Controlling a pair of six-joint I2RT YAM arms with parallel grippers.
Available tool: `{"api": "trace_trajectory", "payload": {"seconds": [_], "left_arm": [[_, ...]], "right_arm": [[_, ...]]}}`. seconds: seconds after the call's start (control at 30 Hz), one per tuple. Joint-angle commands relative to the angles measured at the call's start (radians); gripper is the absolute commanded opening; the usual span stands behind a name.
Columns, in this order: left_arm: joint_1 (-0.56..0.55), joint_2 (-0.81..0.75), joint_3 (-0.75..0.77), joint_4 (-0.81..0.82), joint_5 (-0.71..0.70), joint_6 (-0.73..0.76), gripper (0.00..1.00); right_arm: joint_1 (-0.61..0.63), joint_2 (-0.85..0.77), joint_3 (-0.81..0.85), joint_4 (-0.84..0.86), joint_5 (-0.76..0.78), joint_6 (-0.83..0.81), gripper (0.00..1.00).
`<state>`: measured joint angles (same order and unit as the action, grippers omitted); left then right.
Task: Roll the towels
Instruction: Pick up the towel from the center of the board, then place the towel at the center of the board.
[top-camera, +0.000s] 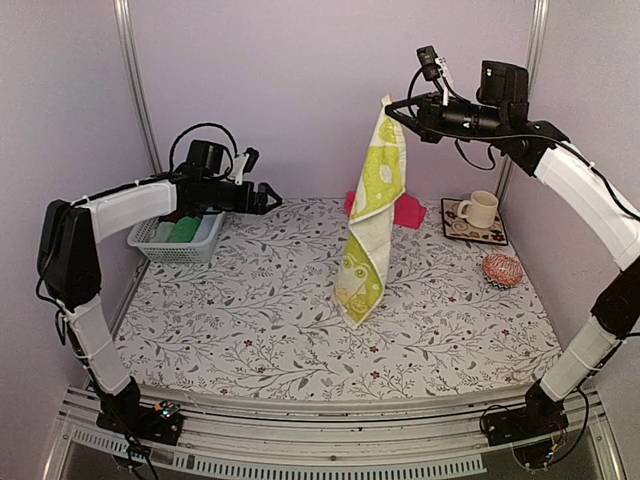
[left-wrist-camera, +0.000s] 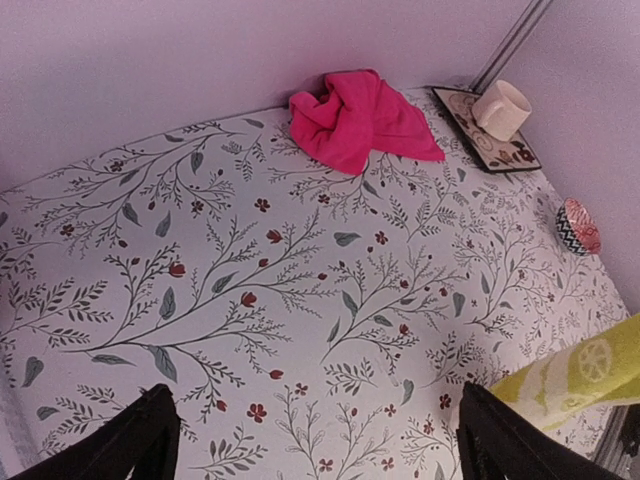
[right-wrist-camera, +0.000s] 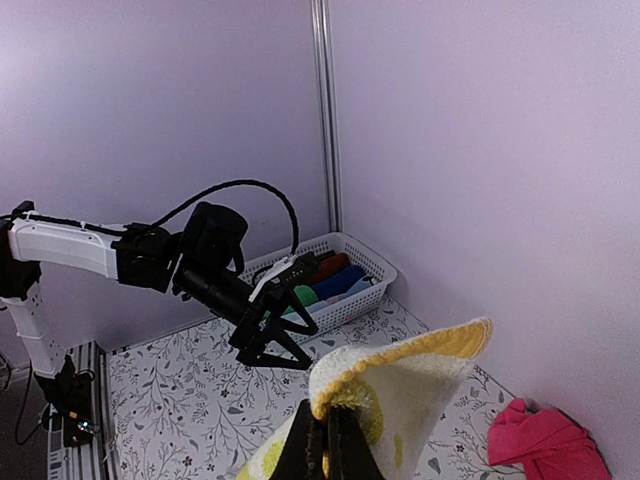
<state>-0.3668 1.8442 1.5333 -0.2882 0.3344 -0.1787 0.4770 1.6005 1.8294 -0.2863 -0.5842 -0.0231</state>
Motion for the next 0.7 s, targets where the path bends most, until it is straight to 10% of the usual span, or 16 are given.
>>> {"api": "trace_trajectory", "payload": {"seconds": [0.0, 0.37, 0.67], "left_arm": [[-0.015, -0.068, -0.076, 0.100, 0.097, 0.021, 0.97], [-0.050, 0.072, 0.053, 0.041, 0.139, 0.023, 0.97], [-0.099, 0.321, 0.303, -0.056, 0.177, 0.000, 0.97]], "right_arm": [[0.005, -0.024, -0.019, 0.018, -0.009, 0.047, 0.02], [0.005, -0.205, -0.151, -0.327, 0.249, -0.116, 0.02], [0.005, -0.350, -0.415, -0.622, 0.427, 0.096, 0.02]]}}
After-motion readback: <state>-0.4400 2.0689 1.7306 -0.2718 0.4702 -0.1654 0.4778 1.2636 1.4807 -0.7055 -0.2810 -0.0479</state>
